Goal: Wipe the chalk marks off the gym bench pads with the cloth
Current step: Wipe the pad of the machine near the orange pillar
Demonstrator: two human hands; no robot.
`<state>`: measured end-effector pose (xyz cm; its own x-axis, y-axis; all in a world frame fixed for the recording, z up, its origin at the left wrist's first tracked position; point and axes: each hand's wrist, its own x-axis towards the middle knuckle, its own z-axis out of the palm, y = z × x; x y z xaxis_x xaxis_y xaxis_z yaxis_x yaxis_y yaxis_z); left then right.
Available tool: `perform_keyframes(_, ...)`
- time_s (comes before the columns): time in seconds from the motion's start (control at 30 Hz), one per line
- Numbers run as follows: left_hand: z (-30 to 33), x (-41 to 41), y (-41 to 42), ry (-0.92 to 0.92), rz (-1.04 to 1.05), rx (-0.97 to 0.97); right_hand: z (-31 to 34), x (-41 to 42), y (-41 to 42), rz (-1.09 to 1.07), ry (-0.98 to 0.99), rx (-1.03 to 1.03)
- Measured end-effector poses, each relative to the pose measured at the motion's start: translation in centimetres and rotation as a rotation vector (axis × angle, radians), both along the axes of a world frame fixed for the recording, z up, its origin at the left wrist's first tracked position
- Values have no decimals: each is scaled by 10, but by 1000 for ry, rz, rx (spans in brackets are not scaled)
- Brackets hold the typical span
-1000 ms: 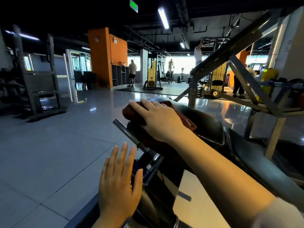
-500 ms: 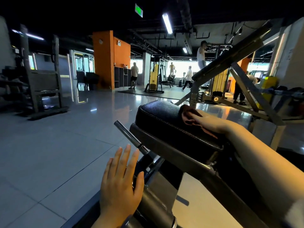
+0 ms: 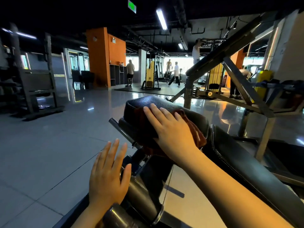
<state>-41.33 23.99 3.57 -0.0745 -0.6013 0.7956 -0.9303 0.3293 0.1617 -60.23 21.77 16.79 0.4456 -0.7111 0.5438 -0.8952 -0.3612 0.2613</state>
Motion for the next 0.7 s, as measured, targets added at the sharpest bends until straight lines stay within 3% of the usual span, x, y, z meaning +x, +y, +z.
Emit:
perform_keyframes(0.17, -1, -2, 0, 15, -1, -11, -49, -69, 36, -75, -212, -197)
perform_keyframes(0.3, 1, -3, 0, 1, 1, -1, -50, -43, 22, -220, -245, -215)
perform_keyframes(0.43, 3, -4, 1, -7, 25, -3, -25, 17, -2, -282, -158, -197)
perform_keyframes(0.57, 4, -4, 4, -27, 45, -6, 4, 68, -21, -184, -75, -75)
perform_keyframes(0.7, 1, -3, 3, -20, 51, 2, 0, 52, -17, -108, -14, -102)
